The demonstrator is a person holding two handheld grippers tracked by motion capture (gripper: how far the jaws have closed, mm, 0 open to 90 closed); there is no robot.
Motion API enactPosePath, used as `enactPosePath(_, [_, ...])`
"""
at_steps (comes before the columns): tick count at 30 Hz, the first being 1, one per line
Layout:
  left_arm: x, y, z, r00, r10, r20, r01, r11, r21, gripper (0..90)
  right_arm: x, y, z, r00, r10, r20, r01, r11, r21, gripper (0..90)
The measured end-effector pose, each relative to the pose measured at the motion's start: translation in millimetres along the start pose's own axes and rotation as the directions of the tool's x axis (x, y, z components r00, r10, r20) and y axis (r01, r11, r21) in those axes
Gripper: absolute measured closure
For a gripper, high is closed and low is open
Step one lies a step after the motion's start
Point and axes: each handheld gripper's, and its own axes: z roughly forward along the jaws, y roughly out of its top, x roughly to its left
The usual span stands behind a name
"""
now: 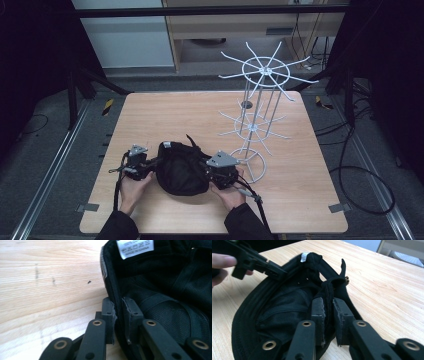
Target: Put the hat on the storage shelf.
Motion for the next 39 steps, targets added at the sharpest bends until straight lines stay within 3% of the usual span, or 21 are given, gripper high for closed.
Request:
enactPosePath(1, [-4.7, -2.1, -4.8, 0.9997, 0.008, -0.023, -0.008, 0.9999, -0.015, 80.7, 0.3, 0.8, -2.3, 0.9999, 0.01, 0.003, -0.01, 1.0, -0.001, 69.0])
enactPosePath(2, [-4.7, -2.1, -4.8, 0.9997, 0.008, -0.023, -0.008, 0.9999, -0.015, 81.0, 0.3, 0.8, -2.3, 0.9999, 0.01, 0.003, -0.01, 1.0, -0.001, 69.0])
enactPosePath(5, [-10.6, -8.5, -13.0, 0.999, 0.005, -0.045, -0.006, 0.9996, -0.028, 81.2, 1.4, 3.4, -13.4, 0.9991, 0.041, -0.003, -0.041, 0.999, -0.007, 52.6])
enactPosePath(12, [-12.6, -12.6, -18.4, 0.9978, -0.009, -0.066, 0.006, 0.9989, -0.047, 81.1, 7.9, -8.2, -27.2, 0.9964, 0.083, -0.017, -0.082, 0.995, 0.06, 44.3])
enactPosePath(13, [-12.7, -13.5, -19.0, 0.998, -0.015, -0.062, 0.012, 0.9987, -0.051, 81.1, 10.0, -15.3, -26.3, 0.9927, 0.119, -0.023, -0.117, 0.99, 0.083, 44.3])
enactPosePath(14, [-12.7, -13.5, -19.0, 0.998, -0.015, -0.062, 0.012, 0.9987, -0.051, 81.1, 10.0, -15.3, -26.3, 0.9927, 0.119, -0.023, -0.117, 0.99, 0.083, 44.3])
enactPosePath(15, [-13.1, -13.9, -19.6, 0.998, -0.017, -0.061, 0.013, 0.9984, -0.054, 81.0, 13.1, -19.9, -22.9, 0.9896, 0.14, -0.032, -0.136, 0.984, 0.112, 44.8])
enactPosePath(17, [-13.5, -14.8, -21.2, 0.9982, -0.018, -0.057, 0.015, 0.9981, -0.06, 81.0, 14.7, -21.7, -20.8, 0.9891, 0.143, -0.037, -0.137, 0.983, 0.124, 46.6])
enactPosePath(19, [-12.6, -15.9, -23.7, 0.9989, -0.024, -0.04, 0.022, 0.998, -0.06, 80.0, 18.0, -25.5, -14.1, 0.9861, 0.157, -0.055, -0.145, 0.973, 0.18, 62.9])
enactPosePath(20, [-12.6, -15.9, -23.7, 0.9989, -0.024, -0.04, 0.022, 0.998, -0.06, 78.7, 18.0, -25.5, -14.1, 0.9861, 0.157, -0.055, -0.145, 0.973, 0.18, 62.9])
enactPosePath(21, [-11.9, -17.8, -26.2, 0.9993, -0.024, -0.027, 0.023, 0.9985, -0.051, 77.2, 17.3, -27.1, -11.1, 0.9846, 0.167, -0.052, -0.154, 0.968, 0.198, 76.7])
enactPosePath(23, [-11.9, -19.5, -27.9, 0.9995, -0.023, -0.02, 0.022, 0.9989, -0.041, 75.6, 16.3, -27.4, -10.6, 0.9842, 0.172, -0.042, -0.16, 0.966, 0.201, 81.0])
enactPosePath(25, [-13.3, -27.1, -32.7, 0.9999, -0.007, -0.008, 0.007, 0.9999, -0.011, 72.8, 11.1, -25.5, -11.1, 0.9865, 0.164, 0.0, -0.162, 0.974, 0.159, 83.3])
enactPosePath(26, [-13.3, -27.1, -32.7, 0.9999, -0.007, -0.008, 0.007, 0.9999, -0.011, 72.2, 11.1, -25.5, -11.1, 0.9865, 0.164, 0.0, -0.162, 0.974, 0.159, 83.3])
enactPosePath(29, [-16.0, -31.6, -33.8, 0.9999, 0.001, 0.012, -0.001, 1.0, 0.002, 71.6, 7.3, -17.7, -17.5, 0.988, 0.152, 0.031, -0.154, 0.985, 0.085, 83.8])
enactPosePath(31, [-20.6, -30.3, -29.2, 0.9997, 0.021, 0.009, -0.021, 0.9998, 0.002, 71.7, 8.2, -7.0, -25.9, 0.9924, 0.118, 0.035, -0.118, 0.993, -0.01, 83.8])
enactPosePath(34, [-23.3, -29.6, -24.8, 0.9996, 0.02, 0.018, -0.02, 0.9998, 0.004, 71.8, 11.3, -0.2, -30.7, 0.9948, 0.092, 0.043, -0.089, 0.994, -0.065, 83.7])
enactPosePath(36, [-24.1, -27.5, -17.8, 0.9986, 0.028, 0.046, -0.028, 0.9996, 0.001, 71.9, 13.2, 7.3, -32.7, 0.9985, 0.048, 0.026, -0.045, 0.994, -0.103, 83.5])
enactPosePath(39, [-24.7, -26.0, -12.2, 0.9976, 0.032, 0.061, -0.032, 0.9995, -0.005, 72.0, 13.7, 10.0, -32.5, 0.9995, 0.031, 0.006, -0.03, 0.993, -0.115, 83.2])
